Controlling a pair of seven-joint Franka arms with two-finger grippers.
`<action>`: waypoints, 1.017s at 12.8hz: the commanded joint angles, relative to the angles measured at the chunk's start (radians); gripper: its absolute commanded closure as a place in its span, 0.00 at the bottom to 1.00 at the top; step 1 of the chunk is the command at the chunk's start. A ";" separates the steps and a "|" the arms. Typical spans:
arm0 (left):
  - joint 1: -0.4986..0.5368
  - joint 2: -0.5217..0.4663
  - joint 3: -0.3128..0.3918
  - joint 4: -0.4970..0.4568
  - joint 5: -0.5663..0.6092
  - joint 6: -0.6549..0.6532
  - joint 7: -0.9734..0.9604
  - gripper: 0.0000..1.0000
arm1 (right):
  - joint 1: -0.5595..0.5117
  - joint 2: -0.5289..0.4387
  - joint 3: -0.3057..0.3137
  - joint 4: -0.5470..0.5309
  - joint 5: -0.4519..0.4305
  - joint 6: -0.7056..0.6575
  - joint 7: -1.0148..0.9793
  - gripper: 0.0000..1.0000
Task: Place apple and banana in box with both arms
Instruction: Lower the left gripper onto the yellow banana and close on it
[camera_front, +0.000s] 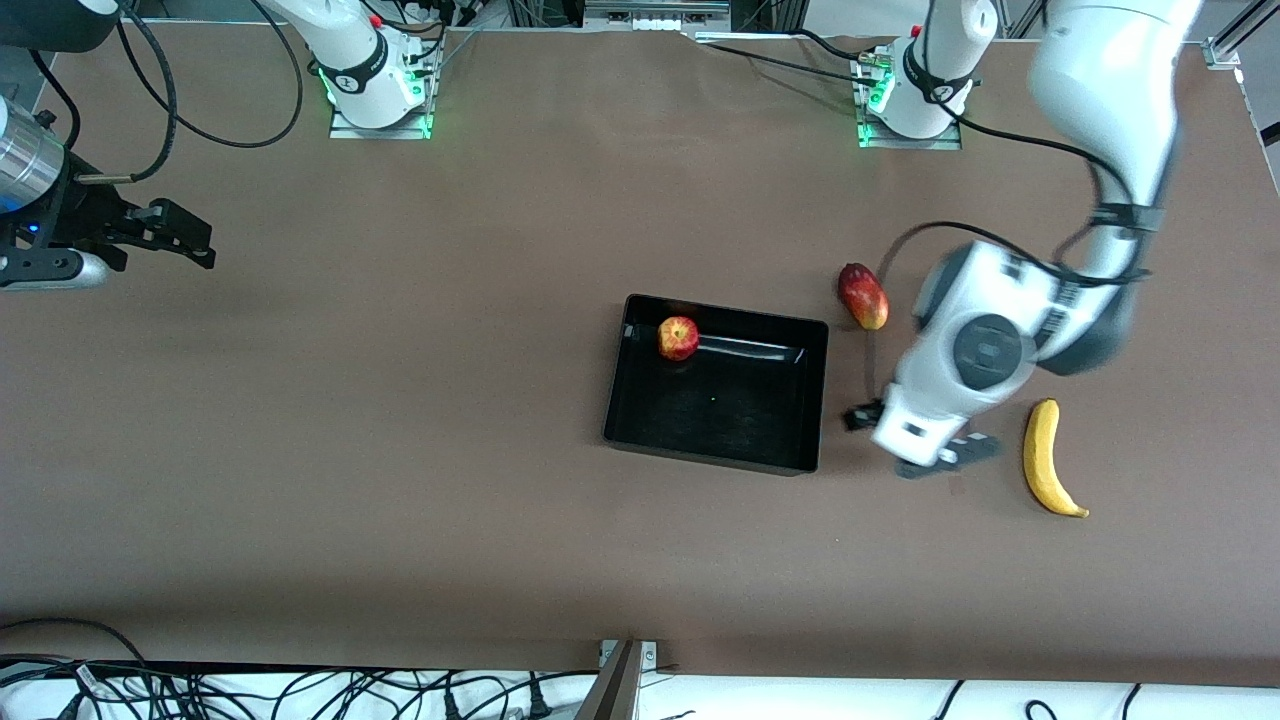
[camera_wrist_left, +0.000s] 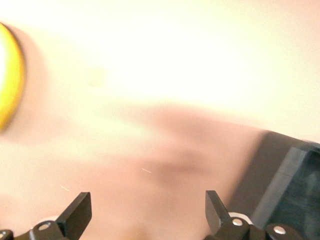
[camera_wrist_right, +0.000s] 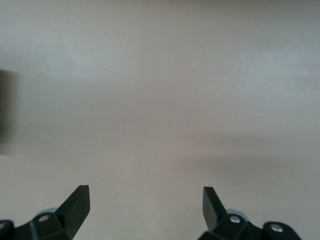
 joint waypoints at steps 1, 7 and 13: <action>0.149 -0.007 -0.012 -0.011 -0.019 -0.004 0.304 0.00 | -0.012 0.010 0.011 0.042 -0.012 -0.012 -0.001 0.00; 0.379 0.126 -0.029 -0.030 0.126 0.190 0.658 0.00 | -0.010 0.012 0.012 0.042 -0.005 0.002 0.004 0.00; 0.392 0.166 -0.027 -0.086 0.188 0.321 0.631 0.28 | -0.012 0.019 0.012 0.042 0.001 0.003 0.005 0.00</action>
